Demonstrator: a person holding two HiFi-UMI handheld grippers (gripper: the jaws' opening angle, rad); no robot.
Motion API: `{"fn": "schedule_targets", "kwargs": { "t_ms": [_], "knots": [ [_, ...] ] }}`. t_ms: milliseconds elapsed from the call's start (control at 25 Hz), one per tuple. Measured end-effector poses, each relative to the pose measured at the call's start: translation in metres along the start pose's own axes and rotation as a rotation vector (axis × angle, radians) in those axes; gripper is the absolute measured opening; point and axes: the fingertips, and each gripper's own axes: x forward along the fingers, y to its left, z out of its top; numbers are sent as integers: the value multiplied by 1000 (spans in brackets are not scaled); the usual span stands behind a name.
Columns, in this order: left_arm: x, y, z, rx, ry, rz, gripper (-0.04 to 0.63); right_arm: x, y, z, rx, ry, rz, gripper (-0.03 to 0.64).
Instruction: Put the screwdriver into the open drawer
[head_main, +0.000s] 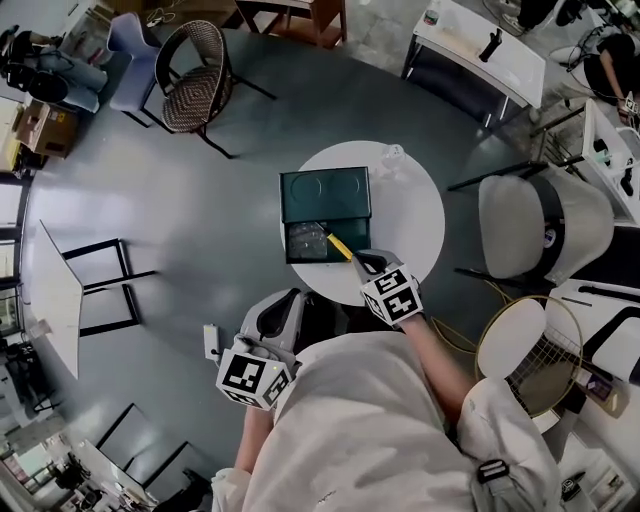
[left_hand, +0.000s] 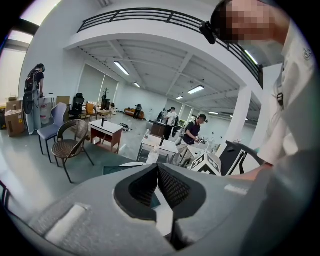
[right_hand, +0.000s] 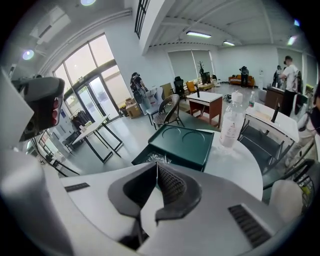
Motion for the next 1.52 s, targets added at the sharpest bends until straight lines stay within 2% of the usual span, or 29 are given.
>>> {"fn": "schedule_targets", "kwargs": {
  "t_ms": [240,360,600,840,1000,1160,1320,1520],
  "knots": [
    [-12,1,-3,17,-1,-38,12,-27,30,16,9,-107,7,9],
    [-24,0,-7,23,-12,-75,12,-35,49,13,4,-118,5,8],
    [-70,11,-27,52,1,-150,12,-51,108,20,32,-219,-6,8],
    [-127,44,-50,43,-21,-173,12,-67,178,25,87,-337,19,8],
    [-159,65,-72,37,-9,-203,12,-87,216,27,74,-400,-34,8],
    [-179,77,-86,46,8,-245,12,-109,246,17,89,-446,-123,8],
    [-188,71,-91,77,17,-308,12,-127,266,-2,125,-459,-178,8],
    [-192,57,-89,101,1,-360,12,-152,275,-12,123,-496,-224,6]
  ]
}}
